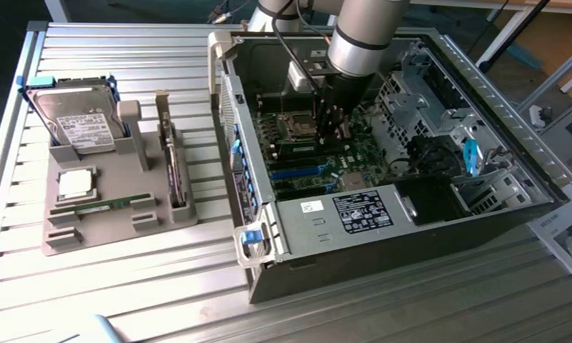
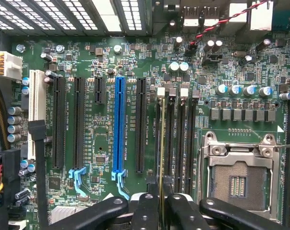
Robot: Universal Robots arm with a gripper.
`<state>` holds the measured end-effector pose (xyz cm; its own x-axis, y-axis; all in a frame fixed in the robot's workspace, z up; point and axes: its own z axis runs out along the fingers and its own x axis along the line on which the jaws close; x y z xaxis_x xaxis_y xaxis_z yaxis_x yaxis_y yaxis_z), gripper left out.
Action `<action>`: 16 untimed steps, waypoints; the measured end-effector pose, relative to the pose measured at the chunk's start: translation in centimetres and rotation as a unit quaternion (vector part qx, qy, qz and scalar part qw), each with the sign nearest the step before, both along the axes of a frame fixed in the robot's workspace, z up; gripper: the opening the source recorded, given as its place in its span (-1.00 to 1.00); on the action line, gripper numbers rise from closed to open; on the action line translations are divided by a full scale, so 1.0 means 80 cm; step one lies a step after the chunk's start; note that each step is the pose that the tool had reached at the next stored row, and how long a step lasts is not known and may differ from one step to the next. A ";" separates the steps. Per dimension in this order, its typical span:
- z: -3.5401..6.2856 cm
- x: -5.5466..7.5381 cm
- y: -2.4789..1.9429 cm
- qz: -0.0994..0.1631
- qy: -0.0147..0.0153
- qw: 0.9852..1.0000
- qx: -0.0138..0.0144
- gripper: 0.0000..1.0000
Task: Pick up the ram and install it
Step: 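Insert the ram into the slot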
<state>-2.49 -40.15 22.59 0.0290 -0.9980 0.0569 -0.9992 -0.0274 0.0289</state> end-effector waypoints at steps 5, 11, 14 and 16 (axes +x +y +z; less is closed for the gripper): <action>0.000 0.001 0.0000 0.000 0.000 1.000 0.000 -0.73; 0.000 0.002 0.0000 0.002 0.000 1.000 0.000 -0.73; -0.004 0.002 0.0000 0.002 0.000 1.000 0.000 -0.73; -0.005 0.002 -0.0001 0.002 0.000 1.000 0.000 -0.73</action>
